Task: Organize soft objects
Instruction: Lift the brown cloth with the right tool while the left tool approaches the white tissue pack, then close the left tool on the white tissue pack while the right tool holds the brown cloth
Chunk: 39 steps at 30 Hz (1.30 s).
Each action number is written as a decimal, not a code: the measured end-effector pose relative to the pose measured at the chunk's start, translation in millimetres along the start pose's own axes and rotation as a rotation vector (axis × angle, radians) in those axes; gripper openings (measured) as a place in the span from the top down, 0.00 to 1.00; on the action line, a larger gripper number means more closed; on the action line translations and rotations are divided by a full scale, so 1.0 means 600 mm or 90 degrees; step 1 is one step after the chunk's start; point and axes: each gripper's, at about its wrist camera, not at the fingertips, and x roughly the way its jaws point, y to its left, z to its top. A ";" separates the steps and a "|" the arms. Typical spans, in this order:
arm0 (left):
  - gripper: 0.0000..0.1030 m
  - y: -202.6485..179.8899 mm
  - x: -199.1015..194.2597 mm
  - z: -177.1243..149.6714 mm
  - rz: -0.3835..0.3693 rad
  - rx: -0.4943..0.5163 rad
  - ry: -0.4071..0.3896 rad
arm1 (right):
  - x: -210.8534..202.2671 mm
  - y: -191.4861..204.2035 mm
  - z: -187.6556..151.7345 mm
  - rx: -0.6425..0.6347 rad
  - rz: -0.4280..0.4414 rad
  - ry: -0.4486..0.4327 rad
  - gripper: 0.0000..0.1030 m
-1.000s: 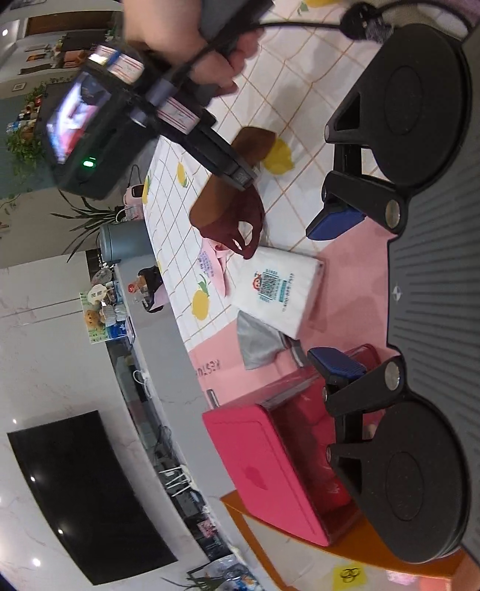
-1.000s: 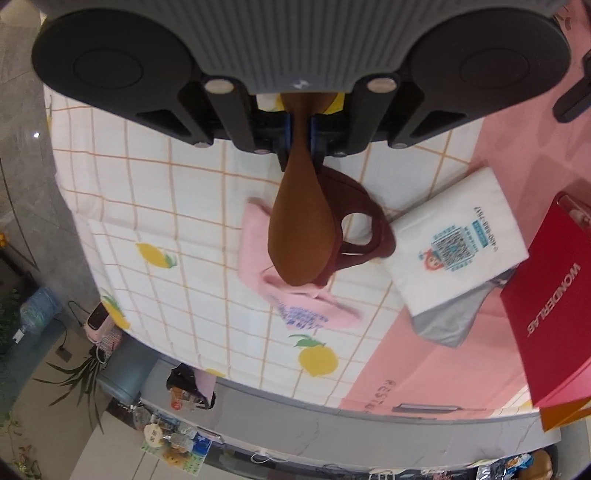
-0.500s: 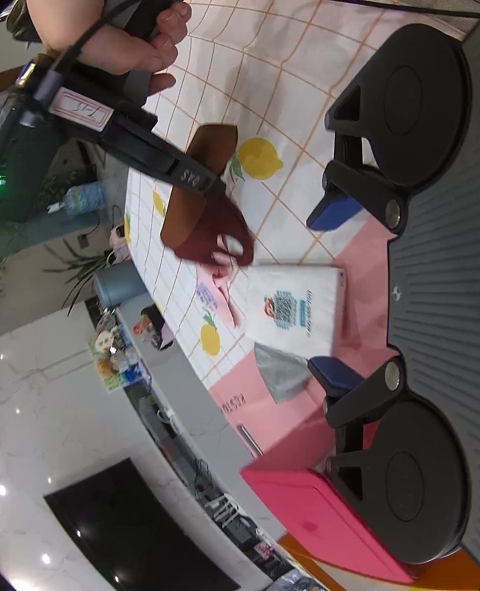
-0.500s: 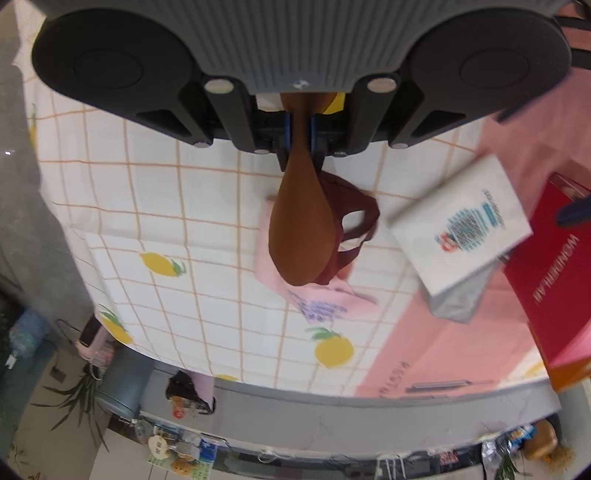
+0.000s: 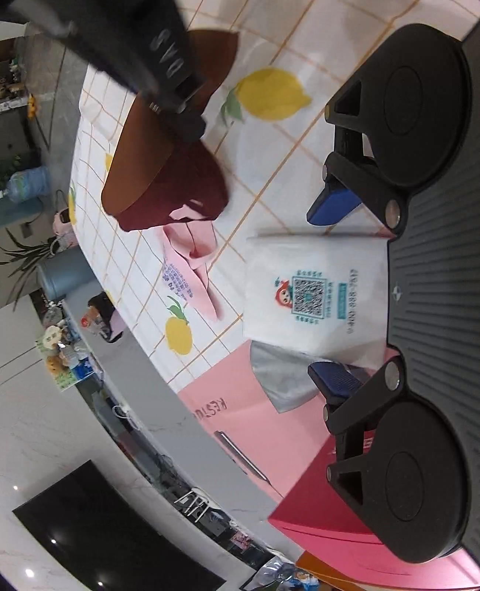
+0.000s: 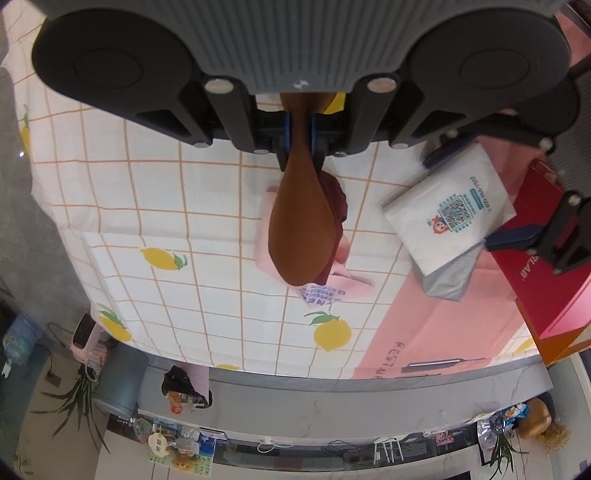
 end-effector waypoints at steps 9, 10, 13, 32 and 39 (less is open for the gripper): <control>0.08 0.015 0.021 0.024 -0.022 -0.015 0.018 | 0.006 -0.002 0.000 0.006 -0.001 0.005 0.93; 0.14 0.018 0.022 0.025 -0.027 -0.020 0.021 | 0.005 -0.003 0.000 0.009 -0.004 0.002 0.93; 0.18 0.035 0.029 0.029 -0.064 -0.070 0.047 | 0.004 -0.008 0.000 0.020 -0.007 0.003 0.93; 0.30 0.060 -0.040 0.007 -0.123 -0.211 0.075 | 0.022 0.003 -0.015 0.001 0.005 0.057 0.92; 0.30 0.062 -0.075 -0.002 -0.164 -0.240 0.054 | 0.020 0.000 -0.023 0.014 -0.002 0.066 0.92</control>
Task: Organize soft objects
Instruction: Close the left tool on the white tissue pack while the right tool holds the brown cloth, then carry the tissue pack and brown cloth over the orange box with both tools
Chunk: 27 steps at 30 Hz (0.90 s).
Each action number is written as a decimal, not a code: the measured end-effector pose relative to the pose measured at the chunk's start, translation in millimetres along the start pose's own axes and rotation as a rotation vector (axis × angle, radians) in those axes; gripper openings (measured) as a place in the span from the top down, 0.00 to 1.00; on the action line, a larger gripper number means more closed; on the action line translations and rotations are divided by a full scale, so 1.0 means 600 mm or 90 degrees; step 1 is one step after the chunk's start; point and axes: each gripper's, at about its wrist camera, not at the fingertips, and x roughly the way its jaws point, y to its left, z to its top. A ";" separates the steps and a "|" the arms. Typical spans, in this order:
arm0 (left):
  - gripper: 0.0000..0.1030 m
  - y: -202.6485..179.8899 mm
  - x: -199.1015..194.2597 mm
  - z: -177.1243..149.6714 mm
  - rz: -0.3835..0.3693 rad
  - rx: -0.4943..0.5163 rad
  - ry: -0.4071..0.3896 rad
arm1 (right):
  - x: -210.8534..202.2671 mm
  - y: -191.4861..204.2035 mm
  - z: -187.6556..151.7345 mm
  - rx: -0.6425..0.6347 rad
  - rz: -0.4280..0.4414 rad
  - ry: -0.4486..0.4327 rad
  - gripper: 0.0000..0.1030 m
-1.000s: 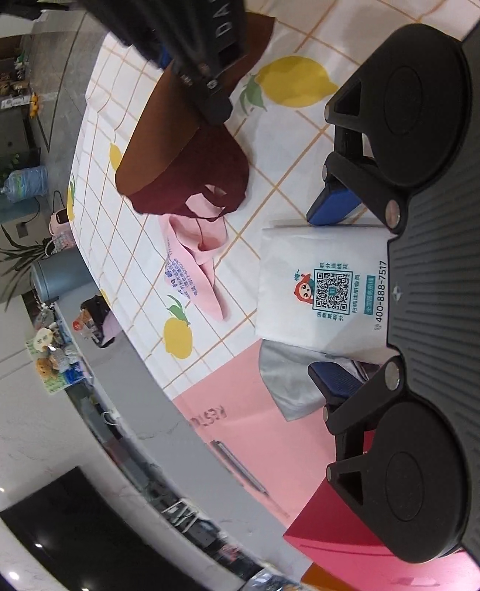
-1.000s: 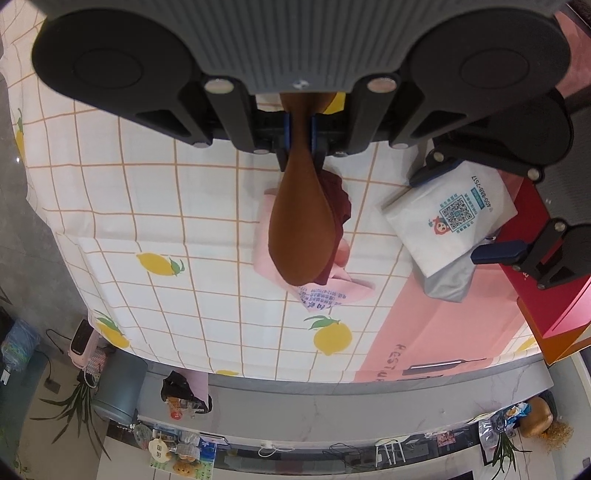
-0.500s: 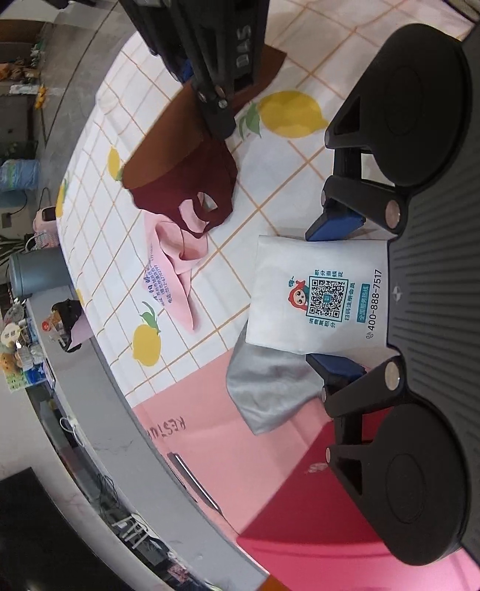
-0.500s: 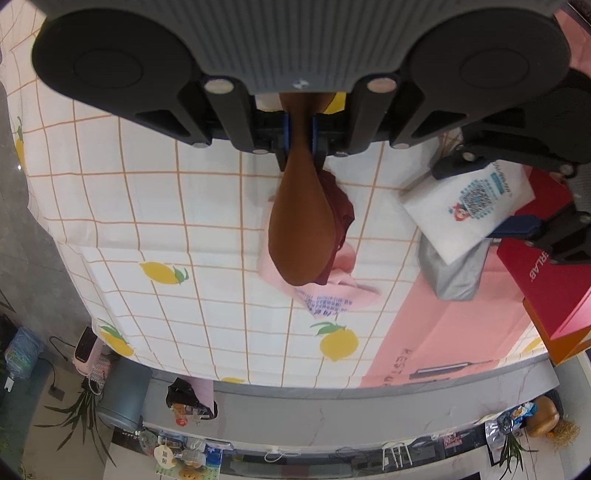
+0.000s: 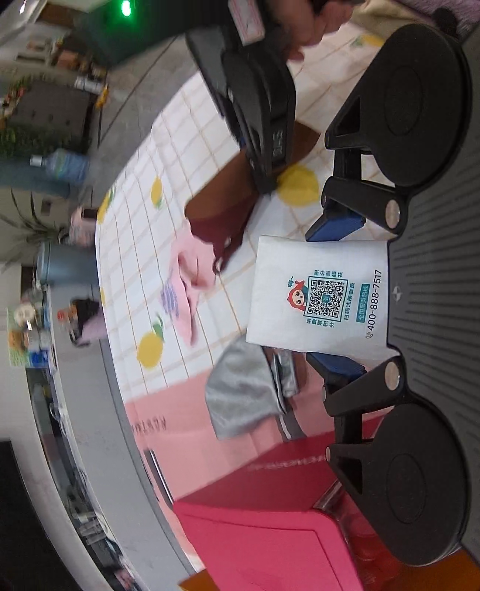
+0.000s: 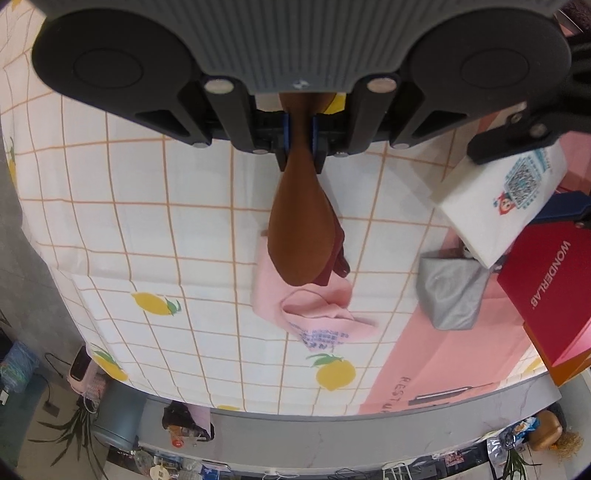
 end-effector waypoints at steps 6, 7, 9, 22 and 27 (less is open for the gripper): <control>0.30 -0.005 -0.028 0.000 -0.021 0.012 -0.022 | -0.011 -0.018 -0.008 0.055 0.016 -0.012 0.92; 0.30 -0.005 -0.033 0.001 -0.023 0.011 -0.024 | -0.012 -0.019 -0.010 0.059 0.014 -0.011 0.92; 0.30 -0.003 -0.041 0.003 -0.023 0.011 -0.025 | -0.011 -0.019 -0.013 0.060 0.004 -0.006 0.92; 0.30 0.013 -0.079 0.024 -0.042 0.011 -0.045 | -0.051 0.021 -0.003 0.041 -0.021 -0.036 0.92; 0.30 0.031 -0.098 0.033 -0.058 0.000 -0.064 | -0.084 0.030 0.012 0.056 -0.011 -0.059 0.92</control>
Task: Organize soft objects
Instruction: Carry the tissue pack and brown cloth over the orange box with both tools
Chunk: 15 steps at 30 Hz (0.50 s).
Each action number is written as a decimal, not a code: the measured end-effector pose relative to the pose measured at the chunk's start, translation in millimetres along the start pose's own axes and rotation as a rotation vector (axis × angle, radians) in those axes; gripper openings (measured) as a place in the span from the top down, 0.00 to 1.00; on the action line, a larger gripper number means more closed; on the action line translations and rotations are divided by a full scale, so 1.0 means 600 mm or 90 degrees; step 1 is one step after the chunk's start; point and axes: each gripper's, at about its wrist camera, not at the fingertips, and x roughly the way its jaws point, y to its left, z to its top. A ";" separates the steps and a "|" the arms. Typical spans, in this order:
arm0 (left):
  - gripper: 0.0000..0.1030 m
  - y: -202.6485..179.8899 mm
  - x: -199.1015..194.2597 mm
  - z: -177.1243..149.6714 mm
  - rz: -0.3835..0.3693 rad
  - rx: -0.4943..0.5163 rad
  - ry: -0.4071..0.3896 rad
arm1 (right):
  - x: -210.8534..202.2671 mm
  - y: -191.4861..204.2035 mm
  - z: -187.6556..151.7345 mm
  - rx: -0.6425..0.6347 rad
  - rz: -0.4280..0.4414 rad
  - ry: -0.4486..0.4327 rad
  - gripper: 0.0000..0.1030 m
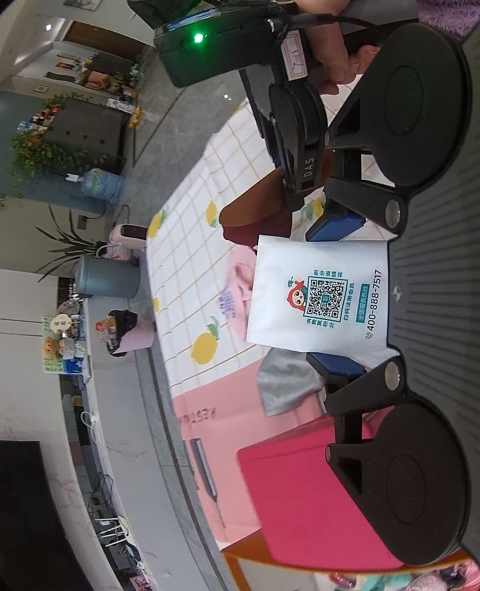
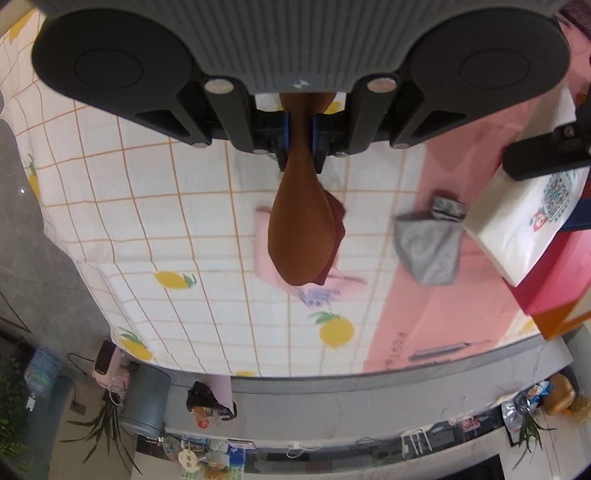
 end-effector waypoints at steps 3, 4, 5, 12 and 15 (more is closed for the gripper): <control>0.30 0.013 -0.018 0.010 -0.005 -0.006 -0.017 | -0.023 0.013 0.011 0.004 -0.006 -0.028 0.92; 0.30 0.019 -0.027 0.014 -0.007 -0.011 -0.023 | -0.033 0.018 0.015 0.009 -0.014 -0.049 0.92; 0.30 0.025 -0.036 0.018 -0.010 -0.013 -0.030 | -0.043 0.025 0.019 0.014 -0.019 -0.065 0.92; 0.30 0.068 -0.128 0.042 0.023 0.011 -0.110 | -0.113 0.127 0.072 -0.037 0.027 -0.140 0.92; 0.30 0.092 -0.164 0.042 0.049 0.018 -0.129 | -0.141 0.185 0.096 -0.062 0.048 -0.177 0.92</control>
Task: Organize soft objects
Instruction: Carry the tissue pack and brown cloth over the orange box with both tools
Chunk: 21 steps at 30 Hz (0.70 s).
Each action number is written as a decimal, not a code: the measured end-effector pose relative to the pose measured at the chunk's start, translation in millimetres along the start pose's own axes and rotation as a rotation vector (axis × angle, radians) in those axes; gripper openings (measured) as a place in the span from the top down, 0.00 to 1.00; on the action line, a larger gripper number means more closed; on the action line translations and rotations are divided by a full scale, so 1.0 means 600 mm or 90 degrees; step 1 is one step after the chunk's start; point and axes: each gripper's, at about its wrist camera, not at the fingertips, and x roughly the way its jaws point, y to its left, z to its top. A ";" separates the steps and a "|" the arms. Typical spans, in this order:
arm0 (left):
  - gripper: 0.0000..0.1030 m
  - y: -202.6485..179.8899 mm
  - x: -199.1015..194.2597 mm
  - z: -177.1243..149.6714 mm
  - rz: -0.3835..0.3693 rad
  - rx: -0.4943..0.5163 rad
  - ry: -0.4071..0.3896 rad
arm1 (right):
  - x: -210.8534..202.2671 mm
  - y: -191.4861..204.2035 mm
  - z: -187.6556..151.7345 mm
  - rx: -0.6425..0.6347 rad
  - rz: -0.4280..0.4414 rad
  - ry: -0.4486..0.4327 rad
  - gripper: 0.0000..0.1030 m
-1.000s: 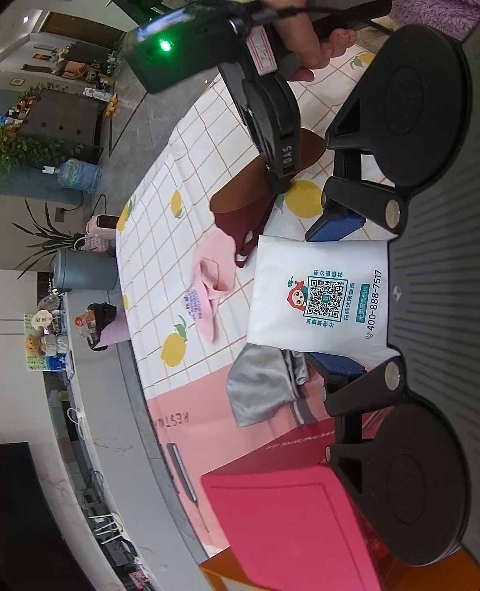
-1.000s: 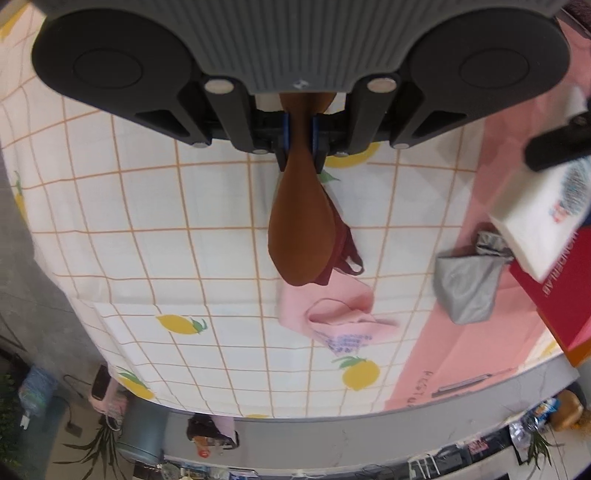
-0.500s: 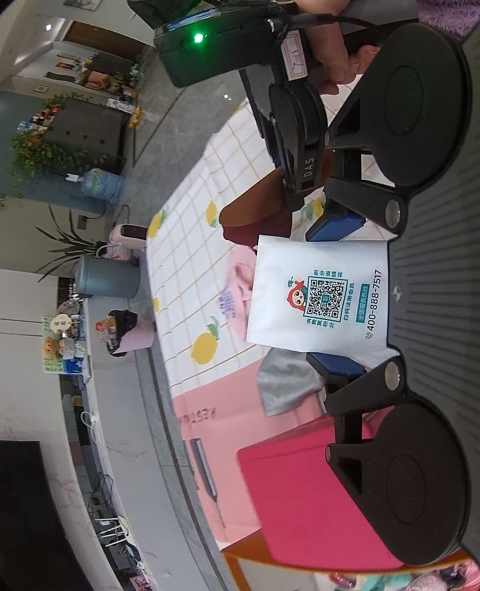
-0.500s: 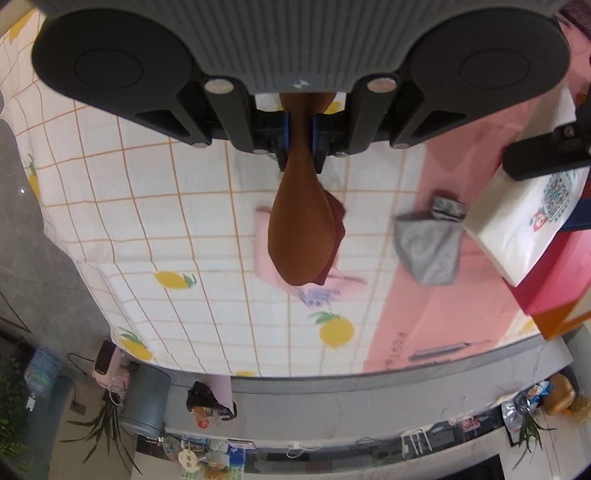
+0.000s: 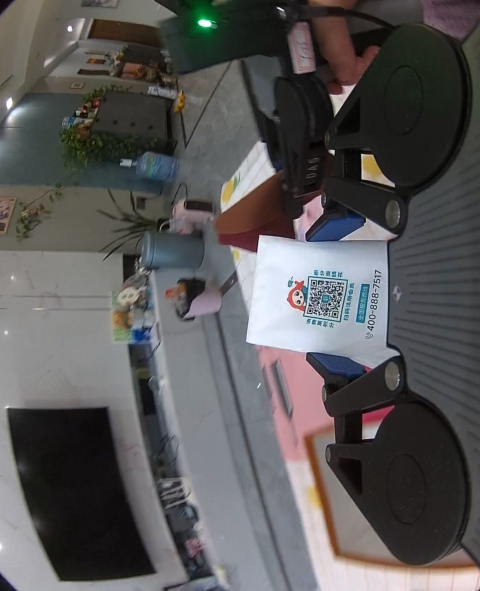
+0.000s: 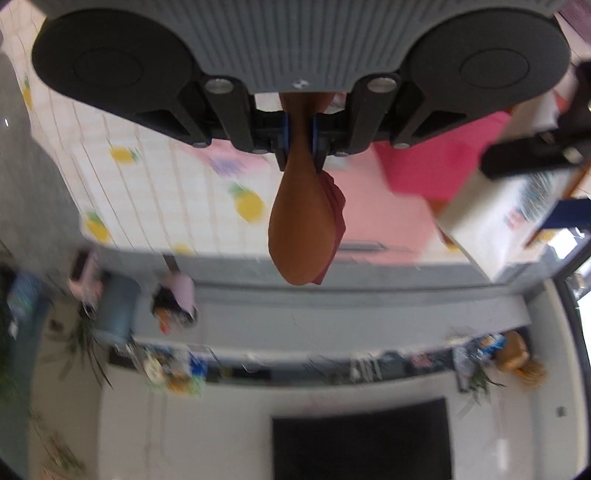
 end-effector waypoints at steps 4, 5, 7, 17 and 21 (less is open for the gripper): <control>0.30 0.030 -0.034 -0.003 0.039 0.016 -0.020 | -0.010 0.075 0.040 -0.036 0.020 -0.032 0.92; 0.30 0.041 -0.040 -0.004 0.048 0.016 -0.025 | -0.010 0.095 0.049 -0.047 0.033 -0.034 0.92; 0.30 0.061 -0.050 -0.008 0.065 0.012 -0.033 | -0.008 0.129 0.063 -0.062 0.057 -0.038 0.91; 0.30 0.218 -0.043 -0.058 0.142 -0.140 -0.029 | 0.066 0.278 0.069 -0.109 0.183 0.004 0.89; 0.30 0.271 -0.017 -0.093 0.185 -0.201 -0.016 | 0.117 0.315 0.062 -0.129 0.229 0.041 0.89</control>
